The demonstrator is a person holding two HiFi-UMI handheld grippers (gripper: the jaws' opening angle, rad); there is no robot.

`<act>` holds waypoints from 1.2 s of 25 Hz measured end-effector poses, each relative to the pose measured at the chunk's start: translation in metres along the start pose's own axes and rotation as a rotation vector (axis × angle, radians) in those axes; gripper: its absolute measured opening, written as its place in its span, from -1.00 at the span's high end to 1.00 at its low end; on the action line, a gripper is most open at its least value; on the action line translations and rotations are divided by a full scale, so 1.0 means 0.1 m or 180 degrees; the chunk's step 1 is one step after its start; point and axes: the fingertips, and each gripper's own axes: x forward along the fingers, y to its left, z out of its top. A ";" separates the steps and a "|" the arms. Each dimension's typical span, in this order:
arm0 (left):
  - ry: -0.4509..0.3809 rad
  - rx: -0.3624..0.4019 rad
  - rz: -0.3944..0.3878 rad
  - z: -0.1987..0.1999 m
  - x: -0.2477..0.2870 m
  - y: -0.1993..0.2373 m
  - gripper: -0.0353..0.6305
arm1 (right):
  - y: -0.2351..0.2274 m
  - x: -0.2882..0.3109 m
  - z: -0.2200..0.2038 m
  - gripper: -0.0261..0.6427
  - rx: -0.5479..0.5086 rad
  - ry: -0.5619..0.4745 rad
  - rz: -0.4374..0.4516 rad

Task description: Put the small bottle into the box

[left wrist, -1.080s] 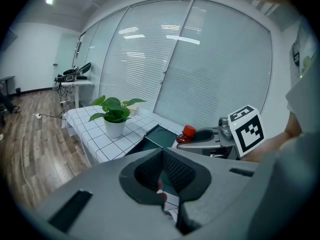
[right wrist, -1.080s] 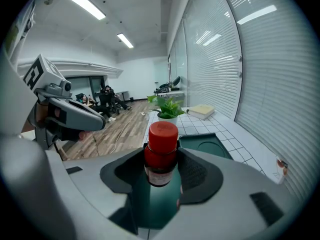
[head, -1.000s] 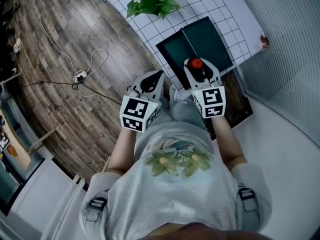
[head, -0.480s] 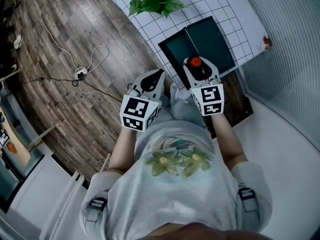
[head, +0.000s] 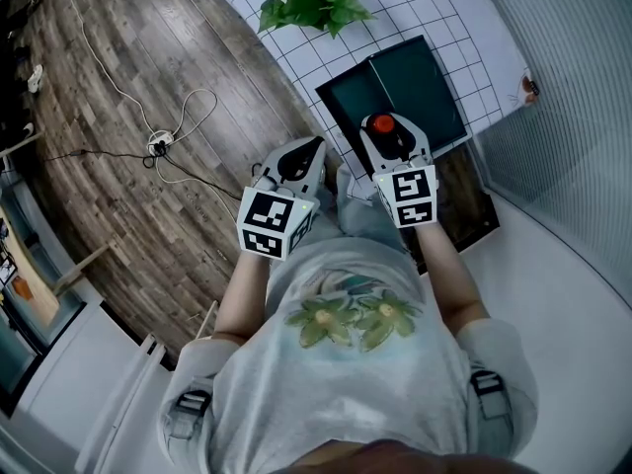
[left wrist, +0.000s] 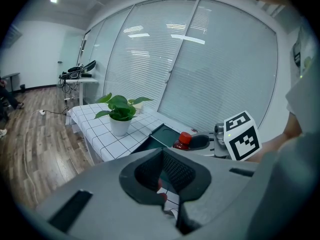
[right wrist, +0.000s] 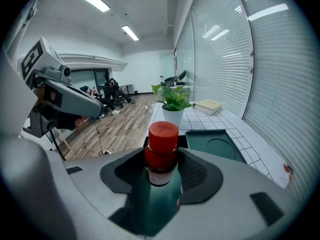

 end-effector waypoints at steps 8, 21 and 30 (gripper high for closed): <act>-0.0003 -0.0063 0.0013 0.00 0.03 0.04 0.87 | -0.01 0.09 -0.07 0.30 0.0009 0.0092 0.0041; -0.0003 -0.0103 0.0066 -0.01 0.02 0.09 0.87 | -0.03 0.22 -0.20 0.30 -0.0013 0.0223 0.0063; 0.0002 -0.0128 0.0088 -0.01 0.02 0.13 0.87 | -0.03 0.29 -0.28 0.30 -0.0046 0.0301 0.0050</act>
